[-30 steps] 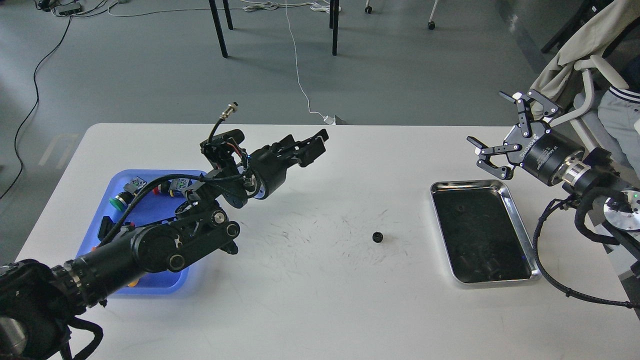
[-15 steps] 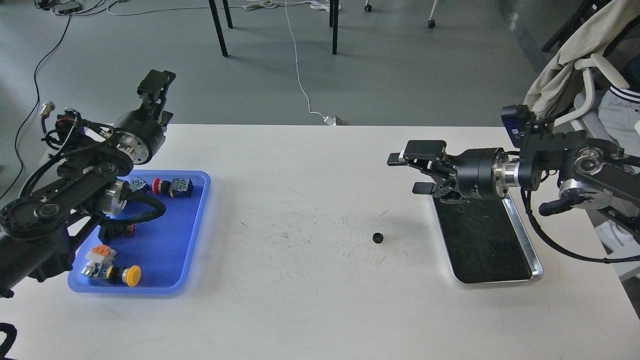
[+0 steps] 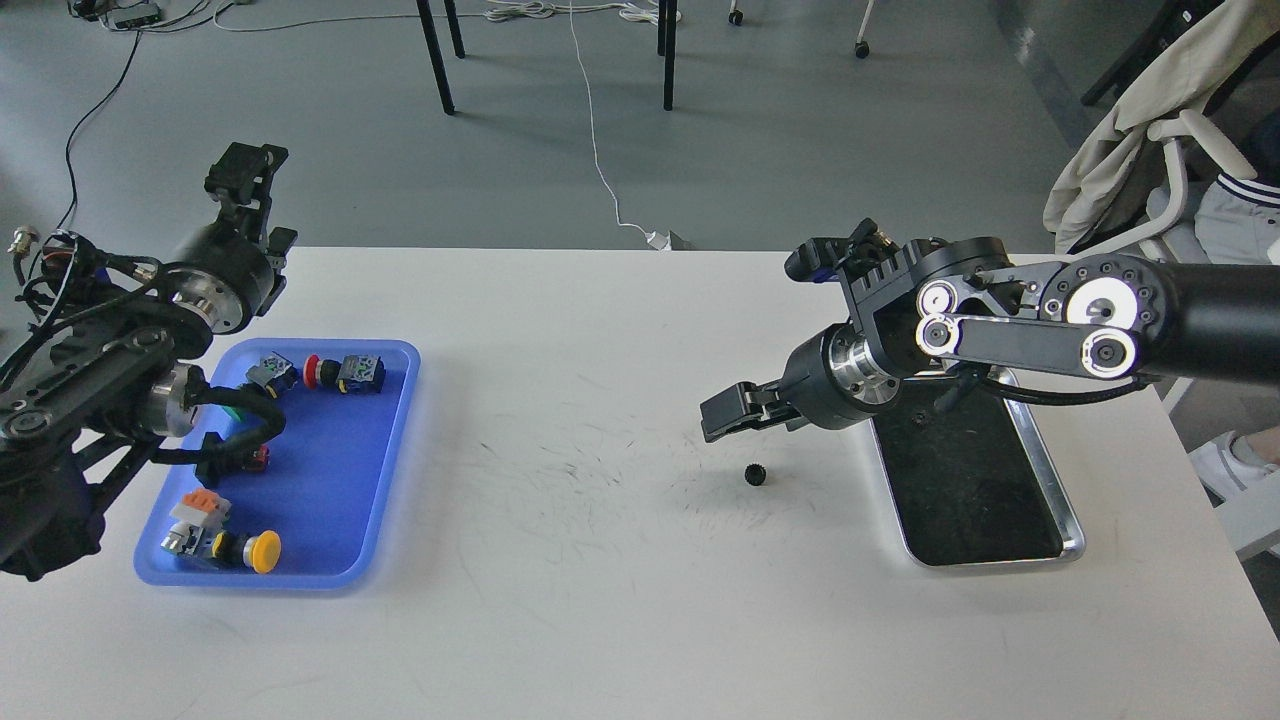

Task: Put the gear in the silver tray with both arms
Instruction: 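Reach down and grasp the second gear with the right gripper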

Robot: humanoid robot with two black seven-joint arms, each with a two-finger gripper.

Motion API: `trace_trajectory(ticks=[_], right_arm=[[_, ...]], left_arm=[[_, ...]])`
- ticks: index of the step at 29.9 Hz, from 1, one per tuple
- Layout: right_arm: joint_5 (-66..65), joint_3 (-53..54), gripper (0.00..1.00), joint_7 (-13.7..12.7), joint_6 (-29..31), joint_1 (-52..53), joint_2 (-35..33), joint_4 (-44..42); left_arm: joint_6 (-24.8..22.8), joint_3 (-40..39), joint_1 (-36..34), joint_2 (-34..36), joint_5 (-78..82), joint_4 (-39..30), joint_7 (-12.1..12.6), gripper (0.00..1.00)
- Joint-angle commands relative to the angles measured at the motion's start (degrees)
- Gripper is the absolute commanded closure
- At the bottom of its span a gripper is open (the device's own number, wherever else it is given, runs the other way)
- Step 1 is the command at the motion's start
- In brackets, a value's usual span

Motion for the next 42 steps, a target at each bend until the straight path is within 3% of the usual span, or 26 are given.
trace_trajectory(ticks=[1, 11, 18, 24, 34, 42], right_arm=[[0.2, -2.66, 0.01, 0.02, 0.0, 0.13, 3.67, -2.83], [0.03, -9.17, 0.03, 0.2, 0.0, -1.28, 8.43, -6.61], [-0.06, -10.14, 0.08, 0.2, 0.0, -1.72, 10.36, -8.46], [-0.06, -10.23, 0.23, 0.46, 0.0, -1.72, 11.68, -10.3], [-0.15, -11.72, 0.27, 0.46, 0.0, -3.3, 12.47, -10.83], [-0.23, -11.72, 0.57, 0.46, 0.0, -4.09, 13.44, -13.47]], left_arm=[[0.01, 0.2, 0.0, 0.05, 0.33, 0.03, -0.09, 0.02], [0.01, 1.08, 0.09, 0.84, 1.91, -0.06, -3.34, 0.02], [0.01, 0.99, 0.09, 0.84, 2.0, -0.06, -3.52, 0.02], [0.01, 0.81, 0.44, 0.84, 2.0, -0.06, -3.61, 0.02], [0.09, 0.81, 0.71, 0.67, 2.0, -0.06, -4.75, 0.02], [0.09, 0.64, 1.06, 0.67, 2.0, -0.06, -4.84, 0.02]])
